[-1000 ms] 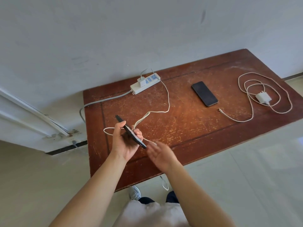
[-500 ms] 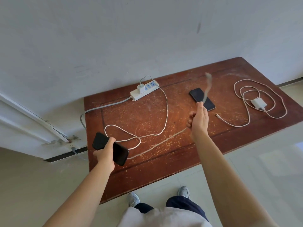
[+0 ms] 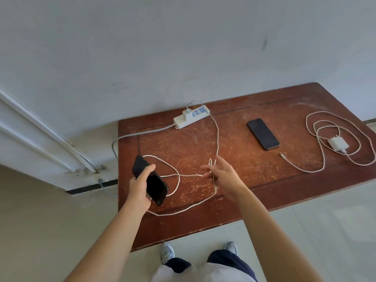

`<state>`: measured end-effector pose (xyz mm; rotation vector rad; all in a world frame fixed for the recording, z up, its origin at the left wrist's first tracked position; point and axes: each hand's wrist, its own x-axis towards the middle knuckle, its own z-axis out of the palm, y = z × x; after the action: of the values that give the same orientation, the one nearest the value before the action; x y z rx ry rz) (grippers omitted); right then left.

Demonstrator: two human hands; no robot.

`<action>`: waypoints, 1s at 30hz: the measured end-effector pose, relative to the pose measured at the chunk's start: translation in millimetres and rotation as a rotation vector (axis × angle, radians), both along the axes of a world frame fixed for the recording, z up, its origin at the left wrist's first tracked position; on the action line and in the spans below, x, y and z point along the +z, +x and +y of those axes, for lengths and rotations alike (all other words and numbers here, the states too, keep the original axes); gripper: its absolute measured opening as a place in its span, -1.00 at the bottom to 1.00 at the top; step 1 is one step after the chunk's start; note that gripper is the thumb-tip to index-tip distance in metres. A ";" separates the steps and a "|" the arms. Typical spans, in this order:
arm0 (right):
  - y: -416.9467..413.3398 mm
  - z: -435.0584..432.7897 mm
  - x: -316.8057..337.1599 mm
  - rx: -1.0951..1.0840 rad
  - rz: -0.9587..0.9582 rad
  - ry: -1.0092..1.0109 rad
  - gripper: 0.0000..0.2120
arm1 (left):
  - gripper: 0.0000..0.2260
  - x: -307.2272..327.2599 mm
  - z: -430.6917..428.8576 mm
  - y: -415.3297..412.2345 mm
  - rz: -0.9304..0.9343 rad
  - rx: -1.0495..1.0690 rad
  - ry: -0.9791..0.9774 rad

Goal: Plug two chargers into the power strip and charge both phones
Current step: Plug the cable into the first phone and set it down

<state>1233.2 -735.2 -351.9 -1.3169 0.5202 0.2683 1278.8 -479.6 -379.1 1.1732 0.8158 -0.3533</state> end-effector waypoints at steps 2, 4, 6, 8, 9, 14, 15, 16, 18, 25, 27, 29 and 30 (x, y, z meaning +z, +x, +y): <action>-1.7 5.3 -0.9 -0.055 0.031 0.111 -0.59 | -0.41 11.0 -0.1 -0.2 -0.043 -0.015 -0.176; -2.1 8.6 -0.8 -0.056 0.041 0.163 -0.72 | -0.44 18.5 0.0 0.0 -0.109 -0.029 -0.285; -3.8 11.3 3.7 -0.009 -0.005 0.153 -0.64 | -0.44 24.6 1.5 0.7 -0.179 -0.066 -0.373; -4.4 13.8 8.7 0.016 -0.081 0.221 -0.68 | -0.35 30.5 2.7 2.1 -0.239 -0.101 -0.441; -4.3 15.1 10.7 0.008 -0.095 0.259 -0.71 | -0.32 33.4 2.7 3.1 -0.265 -0.113 -0.456; -7.7 24.2 26.3 -0.003 -0.152 -0.017 -0.59 | -0.27 48.0 -0.6 6.1 -0.347 -0.154 -0.523; -9.0 26.2 30.7 -0.006 -0.161 -0.063 -0.48 | -0.27 48.5 -1.2 6.6 -0.345 -0.149 -0.551; -10.5 27.3 33.3 -0.012 -0.179 -0.097 -0.41 | -0.27 48.3 -1.9 7.1 -0.339 -0.135 -0.580; -14.0 29.8 38.5 -0.012 -0.242 -0.143 -0.47 | -0.29 47.8 -5.5 8.2 -0.347 -0.106 -0.676; -17.4 28.9 50.0 0.018 -0.302 0.030 -0.69 | -0.38 53.9 -23.1 16.3 -0.405 0.001 -0.883; -15.3 29.1 54.8 -0.013 -0.304 -0.015 -0.72 | -0.40 55.4 -26.2 20.3 -0.418 0.016 -0.856; -13.4 28.7 58.7 -0.056 -0.327 -0.113 -0.64 | -0.38 57.2 -27.6 23.2 -0.426 0.007 -0.823; -13.0 28.0 59.2 -0.071 -0.350 -0.151 -0.63 | -0.36 57.9 -27.6 24.3 -0.428 -0.005 -0.809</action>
<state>1220.2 -707.1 -292.6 -1.4509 0.2927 -0.0626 1303.1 -507.2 -321.2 0.4574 0.2368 -0.3681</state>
